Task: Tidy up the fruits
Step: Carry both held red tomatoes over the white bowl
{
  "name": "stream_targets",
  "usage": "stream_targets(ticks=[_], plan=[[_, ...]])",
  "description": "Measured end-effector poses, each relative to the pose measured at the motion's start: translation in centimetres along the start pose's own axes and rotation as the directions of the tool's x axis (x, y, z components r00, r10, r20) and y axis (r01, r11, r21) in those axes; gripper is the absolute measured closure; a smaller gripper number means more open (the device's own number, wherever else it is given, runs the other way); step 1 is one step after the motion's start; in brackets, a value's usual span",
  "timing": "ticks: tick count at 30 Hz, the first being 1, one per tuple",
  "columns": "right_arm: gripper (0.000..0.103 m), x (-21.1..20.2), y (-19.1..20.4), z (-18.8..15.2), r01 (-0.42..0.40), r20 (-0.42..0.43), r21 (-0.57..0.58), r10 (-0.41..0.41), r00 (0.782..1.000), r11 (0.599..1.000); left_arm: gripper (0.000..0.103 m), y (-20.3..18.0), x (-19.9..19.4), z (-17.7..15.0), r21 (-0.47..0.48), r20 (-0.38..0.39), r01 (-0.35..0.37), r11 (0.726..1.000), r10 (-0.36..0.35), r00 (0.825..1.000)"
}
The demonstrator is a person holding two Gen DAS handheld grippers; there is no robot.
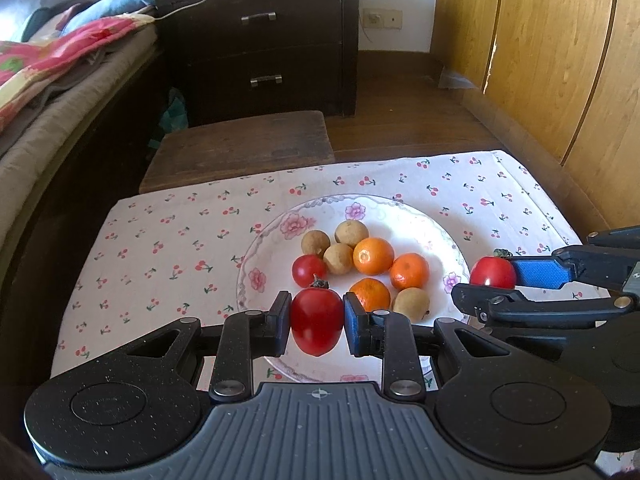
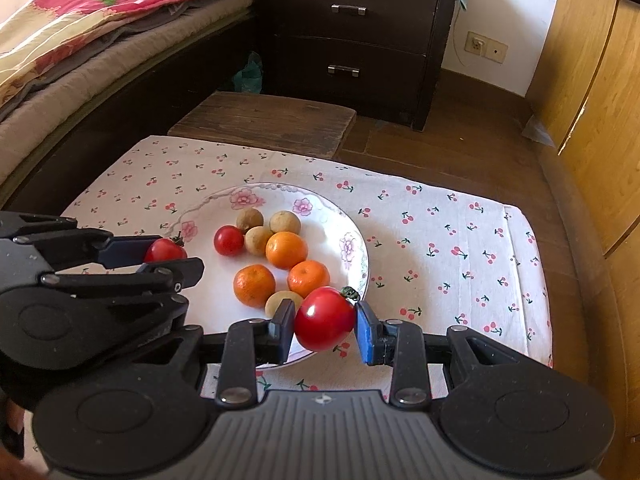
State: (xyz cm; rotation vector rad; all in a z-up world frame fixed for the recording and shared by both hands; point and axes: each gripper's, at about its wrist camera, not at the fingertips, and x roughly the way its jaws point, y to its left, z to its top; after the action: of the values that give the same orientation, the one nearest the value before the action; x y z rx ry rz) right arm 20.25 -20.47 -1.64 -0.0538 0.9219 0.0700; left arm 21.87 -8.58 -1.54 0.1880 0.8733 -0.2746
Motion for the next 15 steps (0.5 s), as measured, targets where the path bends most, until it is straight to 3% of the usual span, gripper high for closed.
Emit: stream_targets(ticks=[15], plan=[[0.070, 2.5, -0.1, 0.6, 0.003, -0.021, 0.006, -0.002, 1.000, 1.000, 0.068, 0.4, 2.4, 0.1, -0.012, -0.044, -0.014, 1.000, 0.013, 0.999]])
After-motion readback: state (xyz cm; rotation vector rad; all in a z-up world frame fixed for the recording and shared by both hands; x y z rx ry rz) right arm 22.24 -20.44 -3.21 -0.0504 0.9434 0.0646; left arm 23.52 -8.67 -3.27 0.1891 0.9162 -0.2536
